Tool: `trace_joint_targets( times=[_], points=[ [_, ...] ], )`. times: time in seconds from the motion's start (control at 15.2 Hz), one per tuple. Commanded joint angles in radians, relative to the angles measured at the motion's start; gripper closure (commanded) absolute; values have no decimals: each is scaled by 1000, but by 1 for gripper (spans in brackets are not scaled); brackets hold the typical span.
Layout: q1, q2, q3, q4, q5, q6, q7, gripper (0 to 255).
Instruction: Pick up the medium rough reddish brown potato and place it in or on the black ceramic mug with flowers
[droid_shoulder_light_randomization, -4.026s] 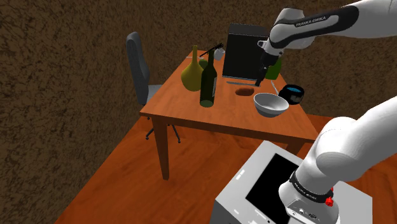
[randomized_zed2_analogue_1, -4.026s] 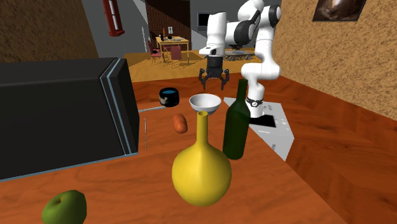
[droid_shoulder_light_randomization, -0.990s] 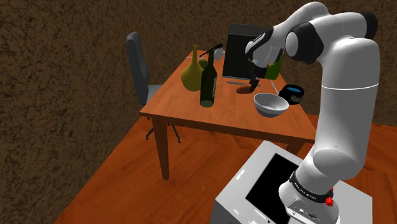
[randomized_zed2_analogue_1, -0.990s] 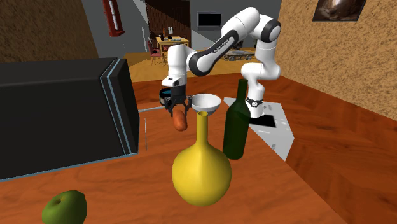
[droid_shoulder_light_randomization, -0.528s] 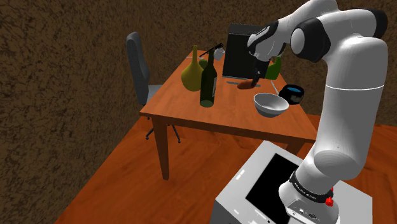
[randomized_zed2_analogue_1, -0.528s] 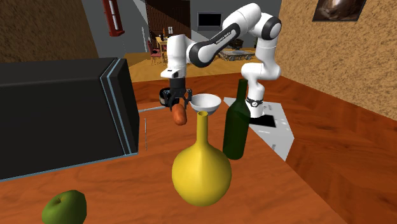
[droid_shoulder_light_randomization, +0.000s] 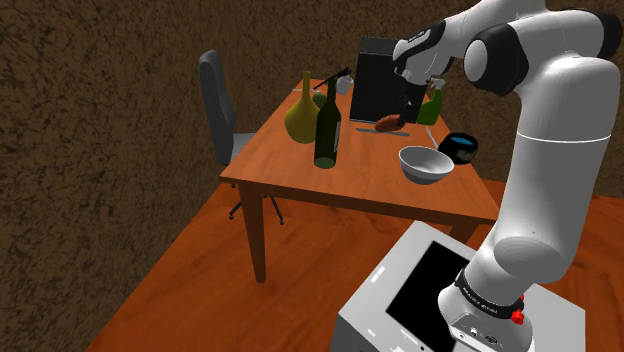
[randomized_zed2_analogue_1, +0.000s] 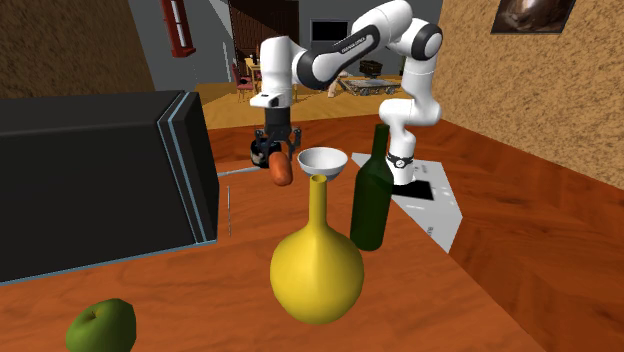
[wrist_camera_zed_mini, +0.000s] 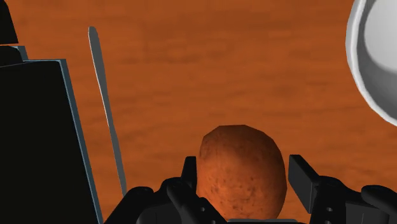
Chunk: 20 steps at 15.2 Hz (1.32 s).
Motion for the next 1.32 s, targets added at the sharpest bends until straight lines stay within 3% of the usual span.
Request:
trace_joint_targets(
  times=[0.0,0.79,1.25],
  points=[
    [3,-11,-5,17,-12,-24,9,255],
    [4,-42,-20,138,-50,-162,46,255],
    [-69,-101,-77,85,-77,-173,-84,255]
  ],
)
